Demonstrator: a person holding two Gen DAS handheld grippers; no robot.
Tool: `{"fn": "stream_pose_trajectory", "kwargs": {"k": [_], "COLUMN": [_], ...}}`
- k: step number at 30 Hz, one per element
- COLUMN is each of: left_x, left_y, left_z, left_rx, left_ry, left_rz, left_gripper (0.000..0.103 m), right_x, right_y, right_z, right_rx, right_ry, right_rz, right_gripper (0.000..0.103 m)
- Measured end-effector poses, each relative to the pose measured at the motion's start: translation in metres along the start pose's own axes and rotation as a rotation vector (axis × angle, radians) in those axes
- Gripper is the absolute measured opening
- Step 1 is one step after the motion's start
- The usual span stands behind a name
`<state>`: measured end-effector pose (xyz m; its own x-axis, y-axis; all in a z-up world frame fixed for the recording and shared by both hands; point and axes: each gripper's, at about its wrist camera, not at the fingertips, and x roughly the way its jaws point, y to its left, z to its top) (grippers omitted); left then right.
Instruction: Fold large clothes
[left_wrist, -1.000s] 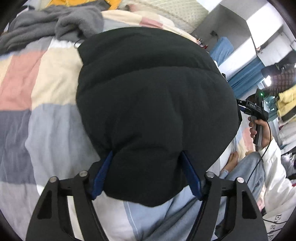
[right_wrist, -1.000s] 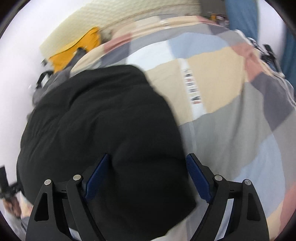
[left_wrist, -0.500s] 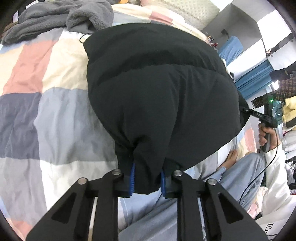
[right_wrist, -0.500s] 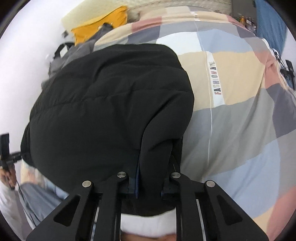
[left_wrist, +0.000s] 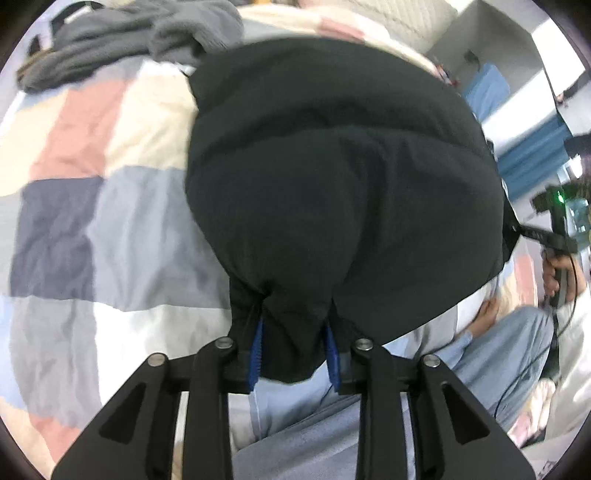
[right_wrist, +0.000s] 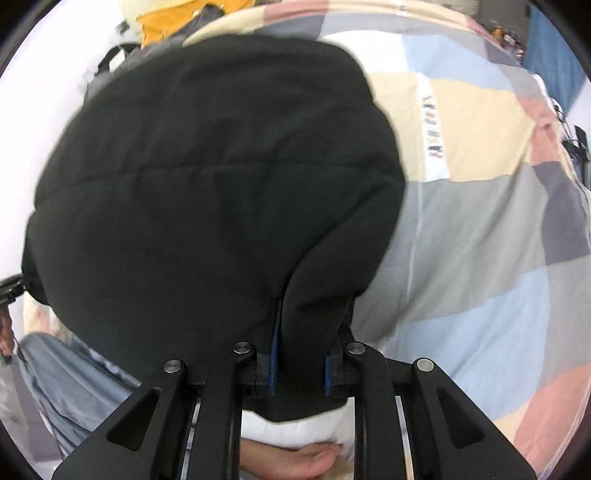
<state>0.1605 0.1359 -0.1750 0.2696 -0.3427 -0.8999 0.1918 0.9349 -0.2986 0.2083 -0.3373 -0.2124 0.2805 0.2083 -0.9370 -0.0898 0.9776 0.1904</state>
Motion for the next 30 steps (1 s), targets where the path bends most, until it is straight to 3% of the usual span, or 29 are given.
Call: {"fn": "stream_pose_trajectory", "kwargs": {"k": [3, 6, 11, 14, 18, 23, 27, 30], "left_x": [-0.030, -0.072, -0.153, -0.200, -0.236, -0.251, -0.249, -0.245], "left_y": [-0.004, -0.026, -0.071, -0.103, -0.131, -0.161, -0.179, -0.191], "left_z": [-0.001, -0.002, 0.000, -0.009, -0.021, -0.038, -0.055, -0.067], "left_rx": [-0.029, -0.008, 0.027, 0.054, 0.082, 0.095, 0.116, 0.130], "left_ry": [-0.067, -0.185, -0.403, -0.550, -0.693, -0.778, -0.806, -0.813], "left_rz": [0.036, 0.083, 0.066, 0.064, 0.088, 0.085, 0.081, 0.107], "left_gripper": [0.050, 0.065, 0.069, 0.073, 0.074, 0.075, 0.080, 0.080], "right_x": [-0.031, -0.074, -0.165, -0.223, -0.273, -0.302, -0.304, -0.302], "right_y": [-0.004, -0.006, 0.007, 0.027, 0.062, 0.102, 0.126, 0.133], "right_z": [-0.007, -0.015, -0.024, -0.036, -0.057, -0.087, -0.109, -0.129], "right_rx": [0.037, 0.054, 0.034, 0.008, -0.021, -0.036, -0.089, -0.093], "right_ry": [-0.043, -0.126, -0.335, -0.506, -0.678, -0.841, -0.912, -0.944], "right_rz": [0.009, 0.013, -0.021, -0.026, -0.017, 0.022, 0.025, 0.037], "right_gripper": [0.020, 0.021, 0.027, 0.028, 0.028, 0.028, 0.029, 0.038]}}
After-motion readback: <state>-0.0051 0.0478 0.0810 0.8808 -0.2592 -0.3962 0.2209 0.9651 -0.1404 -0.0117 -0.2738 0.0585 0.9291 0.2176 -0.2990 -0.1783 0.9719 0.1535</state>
